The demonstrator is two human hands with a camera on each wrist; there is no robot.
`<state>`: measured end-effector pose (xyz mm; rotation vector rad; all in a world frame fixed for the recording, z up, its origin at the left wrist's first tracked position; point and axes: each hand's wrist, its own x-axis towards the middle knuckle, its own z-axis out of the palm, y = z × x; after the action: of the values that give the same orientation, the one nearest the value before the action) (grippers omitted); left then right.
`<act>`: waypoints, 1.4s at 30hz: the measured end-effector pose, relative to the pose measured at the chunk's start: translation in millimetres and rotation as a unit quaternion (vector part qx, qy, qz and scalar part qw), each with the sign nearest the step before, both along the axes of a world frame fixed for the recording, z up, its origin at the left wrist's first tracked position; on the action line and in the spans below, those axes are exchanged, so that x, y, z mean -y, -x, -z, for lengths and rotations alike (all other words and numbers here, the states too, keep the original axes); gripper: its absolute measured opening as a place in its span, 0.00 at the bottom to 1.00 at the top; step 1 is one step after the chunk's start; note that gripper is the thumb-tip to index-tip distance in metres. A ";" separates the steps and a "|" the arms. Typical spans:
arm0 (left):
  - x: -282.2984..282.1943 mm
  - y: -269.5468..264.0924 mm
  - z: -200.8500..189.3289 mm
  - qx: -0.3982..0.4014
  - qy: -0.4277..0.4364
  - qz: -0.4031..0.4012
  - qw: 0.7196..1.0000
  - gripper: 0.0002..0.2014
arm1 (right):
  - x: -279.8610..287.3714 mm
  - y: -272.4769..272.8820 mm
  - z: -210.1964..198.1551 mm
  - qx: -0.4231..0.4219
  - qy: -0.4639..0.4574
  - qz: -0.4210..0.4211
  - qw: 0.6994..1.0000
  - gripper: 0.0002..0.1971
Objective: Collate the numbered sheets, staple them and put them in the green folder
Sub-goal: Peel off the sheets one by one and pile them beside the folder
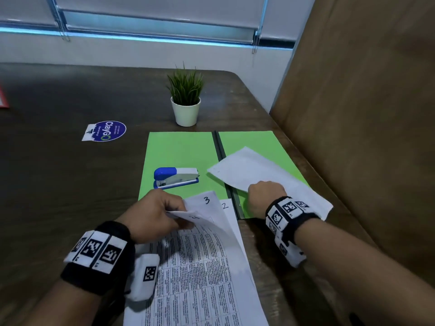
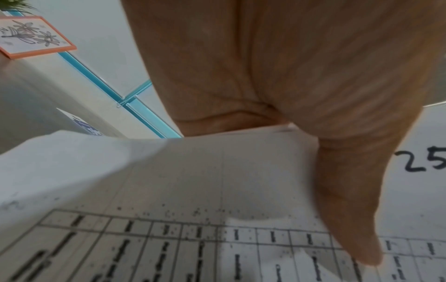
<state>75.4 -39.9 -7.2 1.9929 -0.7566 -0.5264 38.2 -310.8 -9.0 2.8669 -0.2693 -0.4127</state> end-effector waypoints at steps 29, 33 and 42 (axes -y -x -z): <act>-2.8 2.7 -7.2 -0.009 -0.011 0.002 1.000 0.06 | -31.7 15.3 0.2 0.131 -0.154 -0.025 0.979 0.11; -3.7 3.5 -8.4 -0.009 -0.016 -0.005 1.000 0.06 | -28.7 21.2 4.7 0.083 -0.109 -0.024 0.990 0.16; -0.8 7.2 -8.6 -0.006 -0.023 -0.007 1.000 0.06 | -8.9 63.2 14.8 -0.084 -0.265 0.096 0.956 0.41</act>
<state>68.2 -39.2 1.3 2.0335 -0.7283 -0.5521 -25.0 -301.9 -23.8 3.3042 -0.4718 -0.8814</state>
